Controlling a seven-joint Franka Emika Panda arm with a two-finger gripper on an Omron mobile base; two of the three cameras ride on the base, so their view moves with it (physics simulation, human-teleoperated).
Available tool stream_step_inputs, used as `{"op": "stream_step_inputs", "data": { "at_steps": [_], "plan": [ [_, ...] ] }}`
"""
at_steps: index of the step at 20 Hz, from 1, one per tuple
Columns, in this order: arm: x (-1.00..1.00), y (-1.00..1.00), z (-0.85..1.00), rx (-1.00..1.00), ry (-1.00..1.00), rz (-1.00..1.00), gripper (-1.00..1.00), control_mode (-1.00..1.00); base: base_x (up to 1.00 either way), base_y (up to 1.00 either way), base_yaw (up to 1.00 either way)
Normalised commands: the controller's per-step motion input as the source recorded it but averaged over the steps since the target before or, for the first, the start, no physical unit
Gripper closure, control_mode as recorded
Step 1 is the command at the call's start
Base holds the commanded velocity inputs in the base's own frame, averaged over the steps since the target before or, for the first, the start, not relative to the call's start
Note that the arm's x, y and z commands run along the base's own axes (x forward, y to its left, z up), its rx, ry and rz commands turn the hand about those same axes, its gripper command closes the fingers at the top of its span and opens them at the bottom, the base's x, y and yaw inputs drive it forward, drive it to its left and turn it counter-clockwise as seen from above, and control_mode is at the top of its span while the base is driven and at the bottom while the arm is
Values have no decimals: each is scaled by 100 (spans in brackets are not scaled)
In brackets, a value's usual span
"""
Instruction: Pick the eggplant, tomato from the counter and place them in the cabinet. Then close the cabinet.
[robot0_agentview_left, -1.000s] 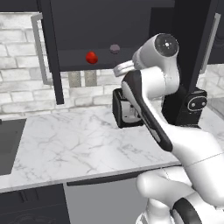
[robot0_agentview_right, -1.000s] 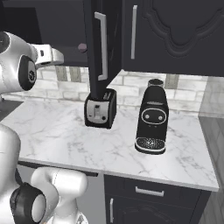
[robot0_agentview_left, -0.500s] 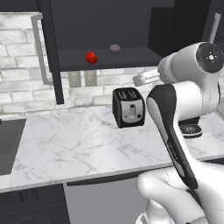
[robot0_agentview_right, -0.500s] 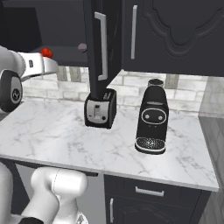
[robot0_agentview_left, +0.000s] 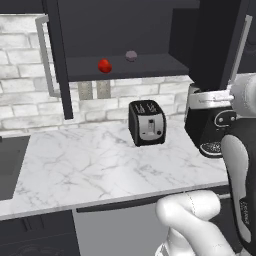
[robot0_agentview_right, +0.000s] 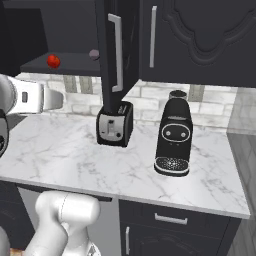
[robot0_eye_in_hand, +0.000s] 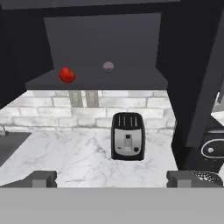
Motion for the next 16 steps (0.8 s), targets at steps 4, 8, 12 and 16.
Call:
{"op": "stream_step_inputs", "data": {
  "at_steps": [4,8,12,16],
  "plan": [
    [-100,-26,0,31,-1,-2,-100,-100,0,0,0],
    [-100,-23,0,41,-3,-13,-100,-100,0,0,0],
    [-61,-32,0,48,0,-25,-100,-100,0,0,0],
    [-1,-48,-14,53,0,-30,-100,-100,0,0,0]
  ]
}}
